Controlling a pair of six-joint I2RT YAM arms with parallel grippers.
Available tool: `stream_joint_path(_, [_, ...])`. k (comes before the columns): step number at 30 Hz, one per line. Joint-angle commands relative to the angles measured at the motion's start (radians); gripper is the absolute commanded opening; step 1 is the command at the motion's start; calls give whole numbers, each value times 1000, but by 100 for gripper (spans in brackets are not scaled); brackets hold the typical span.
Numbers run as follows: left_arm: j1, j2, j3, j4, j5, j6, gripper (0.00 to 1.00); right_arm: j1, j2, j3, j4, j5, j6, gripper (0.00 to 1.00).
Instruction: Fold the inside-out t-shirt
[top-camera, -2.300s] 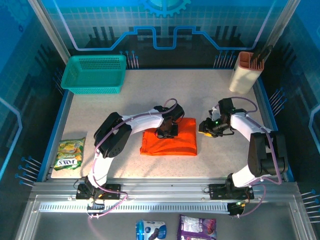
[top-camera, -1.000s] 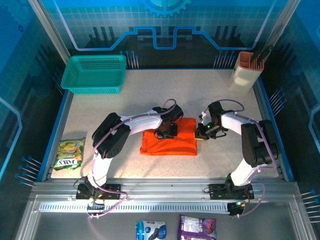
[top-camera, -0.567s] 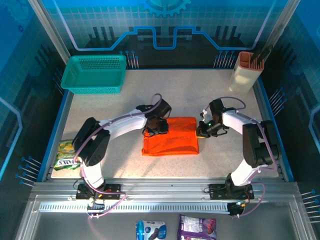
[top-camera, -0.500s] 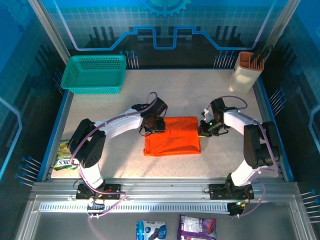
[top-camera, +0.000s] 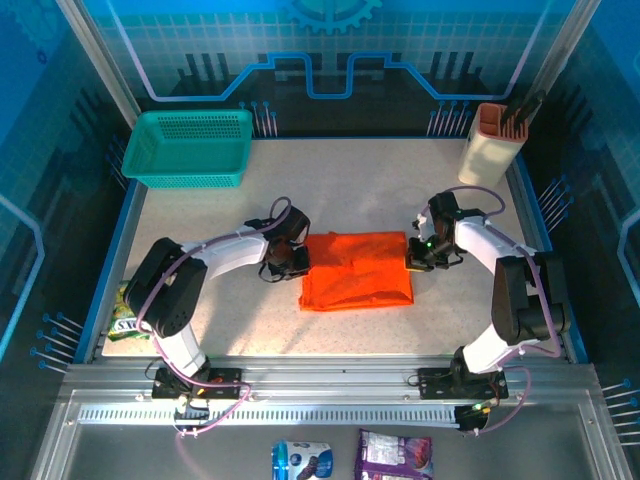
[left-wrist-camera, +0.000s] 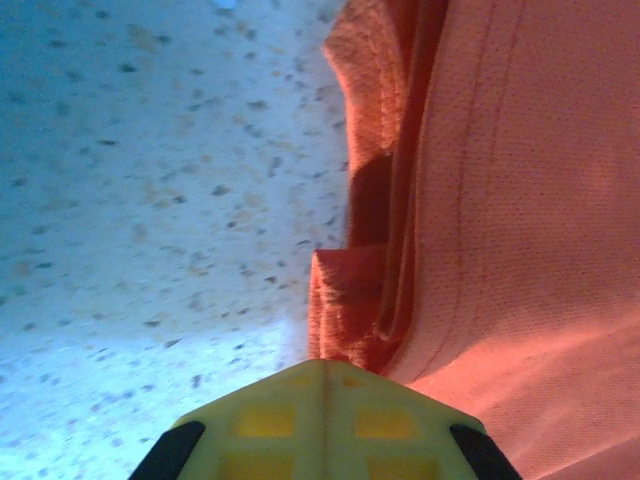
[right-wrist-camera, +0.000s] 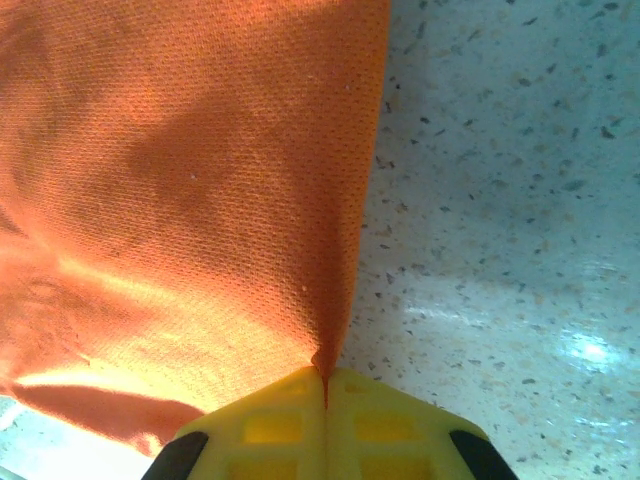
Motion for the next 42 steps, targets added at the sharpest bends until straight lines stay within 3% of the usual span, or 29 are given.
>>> stream_joint_path(1, [1, 23, -21, 59, 66, -26, 5, 7, -35, 44, -55, 37, -10, 0])
stream_joint_path(12, [1, 35, -58, 101, 90, -53, 4, 193, -40, 176, -143, 116, 84, 0])
stream_joint_path(25, [1, 34, -111, 195, 131, -94, 3, 528, 67, 395, -153, 129, 318, 0])
stream_joint_path(32, [3, 25, -172, 271, 156, -130, 2, 640, 162, 396, 51, 48, 463, 0])
stream_joint_path(38, [5, 8, -223, 326, 169, -156, 2, 653, 210, 259, 360, -70, 613, 0])
stream_joint_path(42, [9, -7, -254, 349, 168, -173, 2, 644, 240, 211, 459, -102, 660, 0])
